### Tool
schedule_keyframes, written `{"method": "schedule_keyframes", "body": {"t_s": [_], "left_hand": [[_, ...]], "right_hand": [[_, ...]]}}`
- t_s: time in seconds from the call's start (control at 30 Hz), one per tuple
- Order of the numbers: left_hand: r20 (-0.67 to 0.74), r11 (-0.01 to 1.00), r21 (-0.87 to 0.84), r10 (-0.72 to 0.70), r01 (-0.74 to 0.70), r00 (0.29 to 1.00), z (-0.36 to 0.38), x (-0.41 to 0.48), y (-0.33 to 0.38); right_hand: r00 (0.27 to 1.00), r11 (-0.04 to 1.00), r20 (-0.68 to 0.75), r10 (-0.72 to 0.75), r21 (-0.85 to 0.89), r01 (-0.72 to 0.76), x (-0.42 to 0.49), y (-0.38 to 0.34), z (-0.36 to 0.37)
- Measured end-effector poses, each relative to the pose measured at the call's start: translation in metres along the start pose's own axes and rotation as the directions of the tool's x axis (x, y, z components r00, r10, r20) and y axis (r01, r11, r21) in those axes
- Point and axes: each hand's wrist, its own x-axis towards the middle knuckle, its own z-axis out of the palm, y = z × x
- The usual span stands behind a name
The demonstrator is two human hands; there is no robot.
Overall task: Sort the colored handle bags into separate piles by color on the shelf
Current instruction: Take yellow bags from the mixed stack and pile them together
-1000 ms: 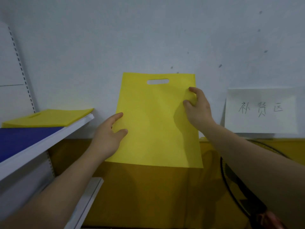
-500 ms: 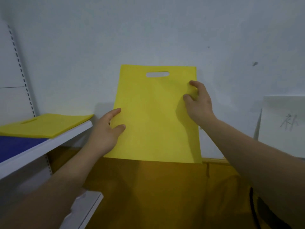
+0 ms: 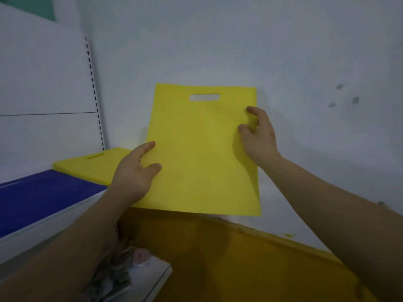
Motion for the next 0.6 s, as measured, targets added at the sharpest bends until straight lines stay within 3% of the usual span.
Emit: {"method": "schedule_keyframes", "body": {"t_s": [0.3,0.6], "left_hand": [[-0.167,0.985,0.167,-0.022,0.050,0.986,-0.051,0.059,-0.042],[-0.268,0.930,0.270,-0.174,0.248,0.947,-0.083,0.081,-0.084]], "right_hand": [[0.987,0.991,0.119,-0.111,0.086,0.101,0.057,-0.015,0.137],[0.946,0.972,0.265,-0.184,0.192,0.136,0.083,-0.013,0.250]]}}
